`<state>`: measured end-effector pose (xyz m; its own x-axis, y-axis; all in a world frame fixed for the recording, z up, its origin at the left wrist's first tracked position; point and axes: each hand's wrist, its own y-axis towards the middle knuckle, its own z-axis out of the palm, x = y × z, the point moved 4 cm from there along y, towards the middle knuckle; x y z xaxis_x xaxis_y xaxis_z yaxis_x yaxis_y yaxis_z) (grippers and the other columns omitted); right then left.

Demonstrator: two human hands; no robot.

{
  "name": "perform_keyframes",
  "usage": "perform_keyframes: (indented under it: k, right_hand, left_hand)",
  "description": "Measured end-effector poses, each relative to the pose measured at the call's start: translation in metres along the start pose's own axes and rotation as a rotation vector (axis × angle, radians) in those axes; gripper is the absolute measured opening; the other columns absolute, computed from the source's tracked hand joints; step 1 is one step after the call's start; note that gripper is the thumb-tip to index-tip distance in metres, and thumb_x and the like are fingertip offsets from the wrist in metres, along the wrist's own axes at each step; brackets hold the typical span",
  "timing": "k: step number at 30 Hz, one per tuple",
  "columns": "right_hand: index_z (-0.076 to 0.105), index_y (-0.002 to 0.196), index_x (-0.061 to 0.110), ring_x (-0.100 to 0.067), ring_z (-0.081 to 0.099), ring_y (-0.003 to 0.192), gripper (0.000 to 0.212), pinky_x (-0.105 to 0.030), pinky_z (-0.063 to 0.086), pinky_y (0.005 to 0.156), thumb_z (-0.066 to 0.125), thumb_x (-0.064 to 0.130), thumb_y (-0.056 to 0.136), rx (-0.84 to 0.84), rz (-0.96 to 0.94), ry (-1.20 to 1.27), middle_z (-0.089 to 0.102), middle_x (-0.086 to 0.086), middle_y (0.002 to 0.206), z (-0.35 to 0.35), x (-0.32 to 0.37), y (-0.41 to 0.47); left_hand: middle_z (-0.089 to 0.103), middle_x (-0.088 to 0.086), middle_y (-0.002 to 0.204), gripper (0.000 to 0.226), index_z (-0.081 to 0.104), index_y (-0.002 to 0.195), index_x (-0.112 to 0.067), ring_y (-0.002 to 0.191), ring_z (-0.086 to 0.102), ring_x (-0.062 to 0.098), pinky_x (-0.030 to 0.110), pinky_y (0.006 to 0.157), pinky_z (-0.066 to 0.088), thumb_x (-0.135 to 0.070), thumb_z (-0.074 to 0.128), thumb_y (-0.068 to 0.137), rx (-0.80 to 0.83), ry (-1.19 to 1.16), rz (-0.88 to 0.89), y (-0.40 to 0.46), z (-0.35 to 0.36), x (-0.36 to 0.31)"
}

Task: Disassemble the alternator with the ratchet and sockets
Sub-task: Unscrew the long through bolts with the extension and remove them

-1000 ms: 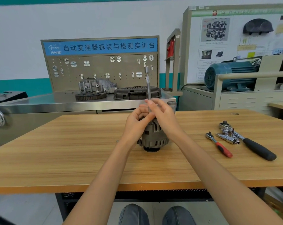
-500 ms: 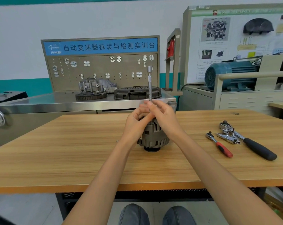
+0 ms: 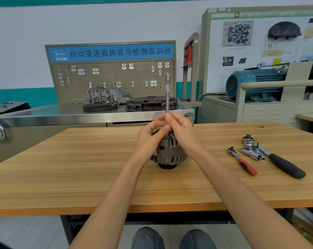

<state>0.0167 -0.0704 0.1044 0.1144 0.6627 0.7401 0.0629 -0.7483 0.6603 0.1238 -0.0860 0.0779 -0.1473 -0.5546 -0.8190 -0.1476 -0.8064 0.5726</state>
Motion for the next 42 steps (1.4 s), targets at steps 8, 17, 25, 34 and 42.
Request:
perform_keyframes:
  k: [8, 17, 25, 34, 42]
  right_hand:
    - [0.059, 0.108, 0.021, 0.006, 0.065, 0.083, 0.017, -0.008, 0.048, 0.069, 0.053, 0.030, 0.095, -0.030, 0.038, 0.042, 0.071, 0.018, 0.080, 0.0016, -0.0022, -0.0001]
    - [0.064, 0.092, 0.026, 0.000, 0.063, 0.096, 0.025, -0.013, 0.048, 0.082, 0.042, 0.016, 0.100, -0.007, 0.016, 0.024, 0.068, 0.004, 0.100, 0.0012, 0.0009, 0.0011]
    - [0.060, 0.111, 0.019, 0.005, 0.064, 0.088, 0.021, -0.010, 0.048, 0.074, 0.051, 0.030, 0.096, -0.017, 0.055, 0.045, 0.069, 0.014, 0.086, 0.0024, -0.0017, -0.0001]
    - [0.061, 0.100, 0.017, -0.006, 0.064, 0.099, 0.018, -0.017, 0.050, 0.085, 0.043, 0.017, 0.100, 0.000, 0.028, 0.041, 0.069, 0.001, 0.103, 0.0012, -0.0024, 0.0022]
    - [0.062, 0.107, 0.020, 0.003, 0.064, 0.092, 0.021, -0.011, 0.048, 0.082, 0.042, 0.020, 0.100, -0.009, 0.037, 0.085, 0.069, 0.011, 0.093, 0.0030, -0.0001, 0.0006]
  left_hand:
    - [0.068, 0.000, 0.086, 0.004, 0.065, 0.093, -0.013, 0.081, 0.063, 0.006, 0.015, 0.069, 0.049, -0.011, 0.064, 0.089, -0.035, 0.009, -0.017, 0.0013, 0.0027, 0.0010]
    - [0.070, -0.003, 0.088, 0.009, 0.065, 0.096, -0.018, 0.083, 0.066, 0.002, 0.013, 0.070, 0.049, -0.012, 0.061, 0.092, -0.030, -0.012, -0.015, 0.0004, 0.0031, -0.0003]
    - [0.073, 0.000, 0.094, 0.011, 0.068, 0.101, -0.010, 0.090, 0.066, 0.006, 0.013, 0.074, 0.049, -0.011, 0.061, 0.092, -0.027, 0.008, -0.013, 0.0002, 0.0028, -0.0017]
    - [0.072, -0.006, 0.096, 0.015, 0.067, 0.106, -0.012, 0.090, 0.065, -0.002, 0.010, 0.072, 0.048, -0.015, 0.058, 0.093, -0.031, 0.003, -0.028, -0.0008, 0.0033, -0.0024]
    - [0.070, -0.003, 0.089, 0.009, 0.067, 0.097, -0.009, 0.084, 0.064, 0.000, 0.012, 0.074, 0.048, -0.008, 0.059, 0.092, -0.048, -0.019, 0.001, 0.0005, 0.0040, -0.0035]
